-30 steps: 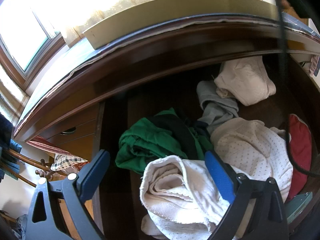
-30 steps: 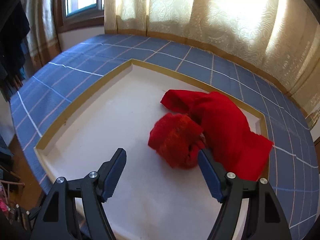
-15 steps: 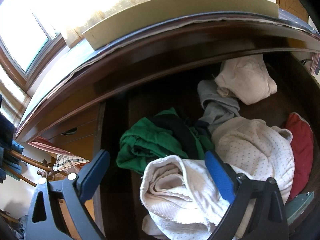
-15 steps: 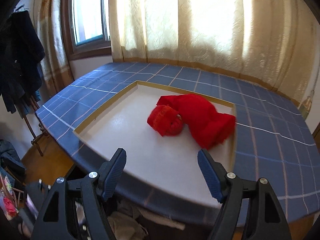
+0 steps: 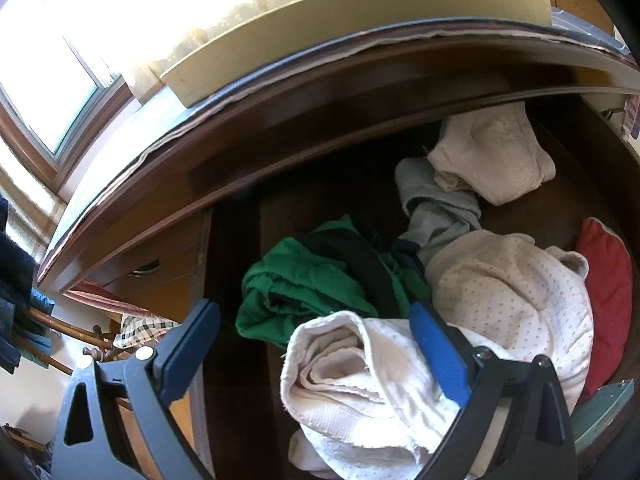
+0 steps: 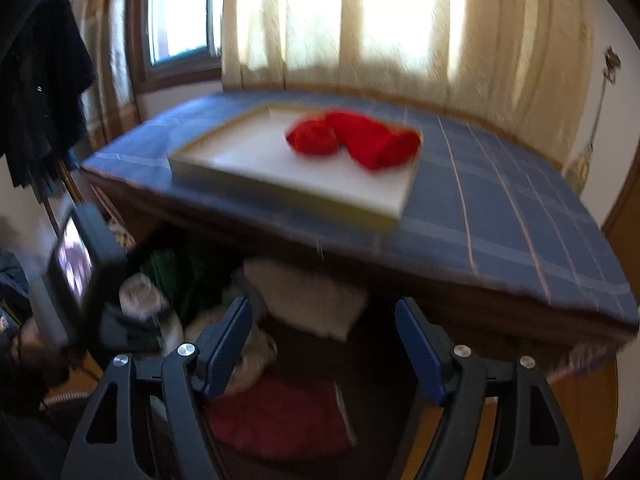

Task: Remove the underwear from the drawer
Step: 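Lower the right tool into the drawer toward the dark red garment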

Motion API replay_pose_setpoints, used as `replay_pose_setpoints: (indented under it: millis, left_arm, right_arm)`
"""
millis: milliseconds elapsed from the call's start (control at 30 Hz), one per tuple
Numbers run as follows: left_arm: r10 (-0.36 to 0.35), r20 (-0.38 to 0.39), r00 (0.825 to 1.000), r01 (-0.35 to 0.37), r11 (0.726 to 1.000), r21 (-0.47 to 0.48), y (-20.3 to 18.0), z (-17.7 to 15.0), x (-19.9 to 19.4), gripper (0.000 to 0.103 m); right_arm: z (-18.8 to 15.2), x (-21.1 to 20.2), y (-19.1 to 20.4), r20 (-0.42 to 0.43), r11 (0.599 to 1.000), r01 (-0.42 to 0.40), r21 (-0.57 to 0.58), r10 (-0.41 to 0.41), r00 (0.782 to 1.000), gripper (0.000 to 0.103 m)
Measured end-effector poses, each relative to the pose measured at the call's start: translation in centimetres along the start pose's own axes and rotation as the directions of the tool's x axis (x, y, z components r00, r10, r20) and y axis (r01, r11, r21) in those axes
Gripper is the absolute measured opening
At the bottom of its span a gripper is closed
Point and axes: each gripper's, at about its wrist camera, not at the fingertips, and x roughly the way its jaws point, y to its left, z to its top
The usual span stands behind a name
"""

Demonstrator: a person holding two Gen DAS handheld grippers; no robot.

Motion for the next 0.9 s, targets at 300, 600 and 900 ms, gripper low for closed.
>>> replay_pose_setpoints:
  millis: [300,600,900]
  left_arm:
    - [-0.007,0.034,0.999,0.007,1.0,-0.016,0.2,0.0,-0.6,0.097]
    - [0.067,0.145,0.987,-0.073,0.997,0.039,0.3,0.4,-2.5,0.097]
    - [0.027,0.164,0.986,-0.028,1.0,0.002,2.3,0.6,-1.9,0.097]
  right_arm:
    - [-4.9,3.0,-2.3,-0.162,0.985,-0.078,0.152,0.103,0.981,0.076]
    - [-6.3,5.6,-2.4,-0.255,0.978,-0.091,0.19,0.138,0.957,0.076]
    - [-7.4,8.2,-1.7,-0.377,0.971,-0.137,0.194,0.203,0.904,0.076]
